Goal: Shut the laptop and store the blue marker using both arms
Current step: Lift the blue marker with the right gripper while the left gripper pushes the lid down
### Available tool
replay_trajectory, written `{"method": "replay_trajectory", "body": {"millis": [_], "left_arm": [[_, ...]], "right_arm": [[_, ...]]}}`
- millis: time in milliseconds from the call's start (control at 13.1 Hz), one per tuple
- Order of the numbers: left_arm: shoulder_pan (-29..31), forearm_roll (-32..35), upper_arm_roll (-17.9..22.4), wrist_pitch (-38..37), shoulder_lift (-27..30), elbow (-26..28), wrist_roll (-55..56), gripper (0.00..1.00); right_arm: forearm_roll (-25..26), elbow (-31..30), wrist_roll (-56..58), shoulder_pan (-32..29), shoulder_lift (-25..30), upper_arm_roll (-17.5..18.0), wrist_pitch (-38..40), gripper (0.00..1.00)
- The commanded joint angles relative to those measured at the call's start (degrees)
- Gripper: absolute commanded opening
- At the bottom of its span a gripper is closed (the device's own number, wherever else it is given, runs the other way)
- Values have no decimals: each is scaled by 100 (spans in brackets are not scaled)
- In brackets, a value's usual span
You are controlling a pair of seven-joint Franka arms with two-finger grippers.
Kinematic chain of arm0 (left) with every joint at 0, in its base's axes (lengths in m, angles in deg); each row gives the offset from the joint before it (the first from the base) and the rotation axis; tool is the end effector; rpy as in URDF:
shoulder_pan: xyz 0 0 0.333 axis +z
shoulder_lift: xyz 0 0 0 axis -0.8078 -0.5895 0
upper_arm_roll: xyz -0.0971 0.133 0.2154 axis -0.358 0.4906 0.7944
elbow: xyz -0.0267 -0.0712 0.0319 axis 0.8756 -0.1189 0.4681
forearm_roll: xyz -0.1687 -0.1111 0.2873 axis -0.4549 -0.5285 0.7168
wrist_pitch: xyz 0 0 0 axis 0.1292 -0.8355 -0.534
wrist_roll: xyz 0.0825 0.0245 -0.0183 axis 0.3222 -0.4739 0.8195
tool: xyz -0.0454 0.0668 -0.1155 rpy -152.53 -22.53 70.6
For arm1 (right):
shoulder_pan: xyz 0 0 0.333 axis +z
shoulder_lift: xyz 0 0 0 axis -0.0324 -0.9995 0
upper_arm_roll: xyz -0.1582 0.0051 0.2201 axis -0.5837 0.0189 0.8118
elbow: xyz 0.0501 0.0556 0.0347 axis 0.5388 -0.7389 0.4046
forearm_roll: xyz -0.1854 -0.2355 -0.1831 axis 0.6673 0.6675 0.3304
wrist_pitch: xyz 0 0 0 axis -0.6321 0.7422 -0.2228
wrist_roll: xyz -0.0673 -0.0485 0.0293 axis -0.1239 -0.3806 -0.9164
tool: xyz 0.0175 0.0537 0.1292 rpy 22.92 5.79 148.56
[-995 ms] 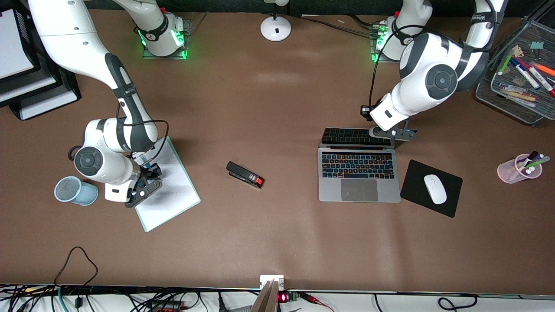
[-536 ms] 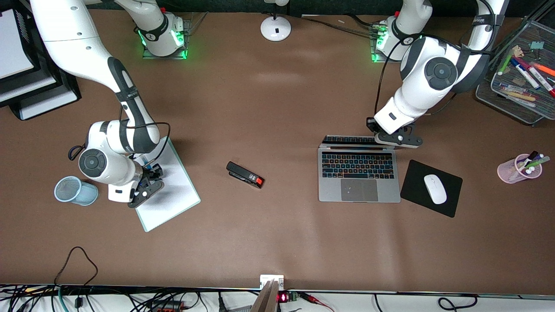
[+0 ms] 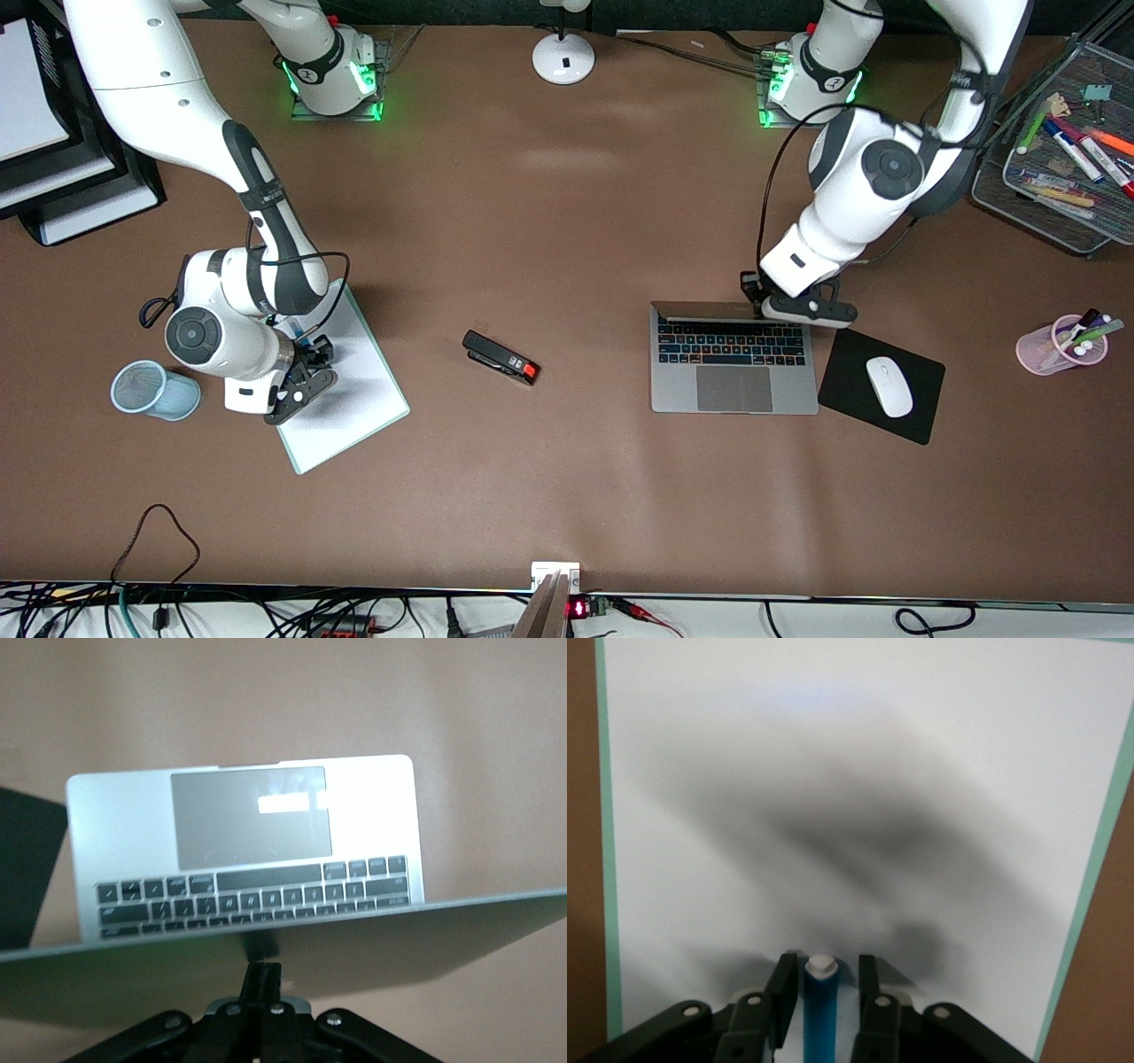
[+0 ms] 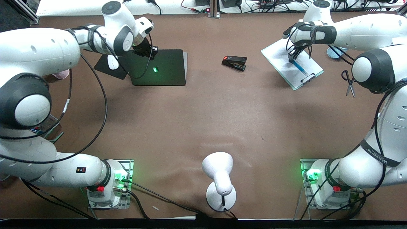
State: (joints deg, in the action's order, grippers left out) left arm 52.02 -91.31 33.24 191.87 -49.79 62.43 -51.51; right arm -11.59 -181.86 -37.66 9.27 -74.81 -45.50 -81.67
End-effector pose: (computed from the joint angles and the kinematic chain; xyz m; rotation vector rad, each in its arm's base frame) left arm 0.5129 -0.1779 0.2686 2.9922 -0.1025 0.1993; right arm 0.5991 0.0610 0.1487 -2.9533 -1.0543 0.1470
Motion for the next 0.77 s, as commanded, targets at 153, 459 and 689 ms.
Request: {"method": "replay_trajectory", "body": {"millis": [153,459,689], "left_arm": [[27,144,-14,766,-991,-501,-48,0],[19,152,74,1172,-1765,-1133,-66,0],[-8,144,117,1575,-2301,-1442,-66,0]], "right_arm": [[29,89,82,-21,-56,-3,25,5],[-41,465,73,-56,49,-11,349,0],[-320,800,353,-336,277,6,858,0]]}}
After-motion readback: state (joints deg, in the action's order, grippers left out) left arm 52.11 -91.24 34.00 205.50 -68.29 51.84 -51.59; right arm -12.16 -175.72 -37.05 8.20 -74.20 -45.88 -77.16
